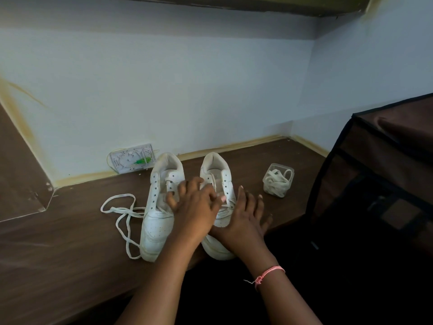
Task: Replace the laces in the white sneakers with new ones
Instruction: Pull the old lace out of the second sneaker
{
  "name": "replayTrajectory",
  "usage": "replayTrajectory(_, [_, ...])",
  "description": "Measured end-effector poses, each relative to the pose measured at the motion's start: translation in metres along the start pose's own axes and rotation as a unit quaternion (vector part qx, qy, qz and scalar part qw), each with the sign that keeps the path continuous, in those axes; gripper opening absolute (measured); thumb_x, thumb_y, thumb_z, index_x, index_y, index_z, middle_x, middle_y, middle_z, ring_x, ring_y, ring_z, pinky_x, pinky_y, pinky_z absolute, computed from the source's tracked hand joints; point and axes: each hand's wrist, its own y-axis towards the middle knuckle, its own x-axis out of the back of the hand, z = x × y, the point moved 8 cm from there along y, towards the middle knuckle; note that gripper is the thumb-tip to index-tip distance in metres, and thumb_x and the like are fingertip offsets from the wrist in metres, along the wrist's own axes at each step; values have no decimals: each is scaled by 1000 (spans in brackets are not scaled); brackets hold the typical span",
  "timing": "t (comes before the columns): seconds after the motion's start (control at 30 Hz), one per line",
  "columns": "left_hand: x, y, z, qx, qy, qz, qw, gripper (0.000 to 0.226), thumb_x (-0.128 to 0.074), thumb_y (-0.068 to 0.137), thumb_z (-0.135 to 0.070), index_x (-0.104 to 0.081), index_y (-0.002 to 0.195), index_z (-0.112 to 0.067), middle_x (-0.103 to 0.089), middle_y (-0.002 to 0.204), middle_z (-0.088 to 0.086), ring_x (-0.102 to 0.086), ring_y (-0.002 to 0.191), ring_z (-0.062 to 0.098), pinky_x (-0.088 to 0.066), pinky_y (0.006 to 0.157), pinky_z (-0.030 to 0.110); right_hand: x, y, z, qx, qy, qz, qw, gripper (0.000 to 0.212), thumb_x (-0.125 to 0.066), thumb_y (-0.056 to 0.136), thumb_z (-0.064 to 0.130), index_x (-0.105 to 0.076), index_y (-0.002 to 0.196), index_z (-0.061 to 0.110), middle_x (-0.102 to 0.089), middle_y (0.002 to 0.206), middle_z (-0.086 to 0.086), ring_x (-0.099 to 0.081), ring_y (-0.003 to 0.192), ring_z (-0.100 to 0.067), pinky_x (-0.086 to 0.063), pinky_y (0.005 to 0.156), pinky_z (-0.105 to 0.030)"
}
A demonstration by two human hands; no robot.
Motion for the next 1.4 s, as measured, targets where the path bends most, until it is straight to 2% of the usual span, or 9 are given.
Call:
replayTrajectory(0.1, [10,4,5,16,-57,-63,996,16,-45,97,-46,-58,96,-36,-44,133,-14,-31,129,15,-18,100,43,0,0,0,-4,-2,-2,1000,131,-63,61,80,11,153,21,3,161,-2,16,147,-29,0,113,-64])
replayTrajectory(0.23, [54,2,53,173,-102,-244,949,27,-46,99,-37,-63,101,-16,-53,126,7,-42,118,32,-27,94,47,0,1,-1,-13,-12,4,1000,131,-66,63,75,13,152,22,4,161,-1,16,147,-30,2,114,-63])
replayTrajectory(0.33, [53,6,58,169,-47,-186,967,28,-47,97,-45,-59,100,-20,-52,123,7,-40,121,31,-27,96,49,0,1,-2,-15,-16,8,1000,131,-66,63,75,13,152,21,5,161,-2,16,147,-30,2,113,-63])
replayTrajectory(0.47, [20,5,16,37,-21,-36,998,32,-40,92,-65,-54,100,-37,-39,138,-9,-23,136,19,-10,107,50,0,0,-1,-12,-5,7,1000,131,-63,63,78,12,152,20,5,161,-2,16,147,-29,1,113,-64])
replayTrajectory(0.63, [-4,0,1,-5,23,1,1000,18,-50,93,-54,-53,99,-37,-37,138,-15,-21,134,15,-1,105,47,0,0,0,-12,-4,6,1000,131,-61,62,81,11,153,20,4,161,-2,16,147,-28,2,113,-63])
replayTrajectory(0.93, [60,3,70,200,-96,-240,945,20,-40,93,-26,-58,94,-17,-59,110,6,-45,114,31,-26,95,48,0,-1,-2,-24,-10,19,999,132,-66,64,76,13,153,19,5,162,-3,17,147,-30,2,113,-64])
replayTrajectory(1.13, [46,3,35,112,-49,-152,981,30,-57,81,-18,-51,106,-34,-48,130,-6,-35,130,22,-20,102,50,-1,-1,-3,-42,-17,32,998,132,-64,64,78,13,153,17,6,162,-5,17,147,-31,2,113,-64])
replayTrajectory(1.3, [6,4,7,21,4,-5,1000,19,-48,91,-56,-55,95,-39,-47,125,-18,-32,129,15,-8,102,44,-3,-2,1,-31,-26,44,998,126,-56,66,83,10,153,21,7,162,-4,18,147,-31,2,113,-65])
replayTrajectory(1.4, [0,7,9,14,-6,25,1000,15,-45,98,-50,-54,99,-38,-56,116,-15,-38,125,18,-14,101,44,-3,-2,3,-14,-45,47,998,120,-52,69,84,11,153,25,7,162,-4,19,146,-33,3,112,-66])
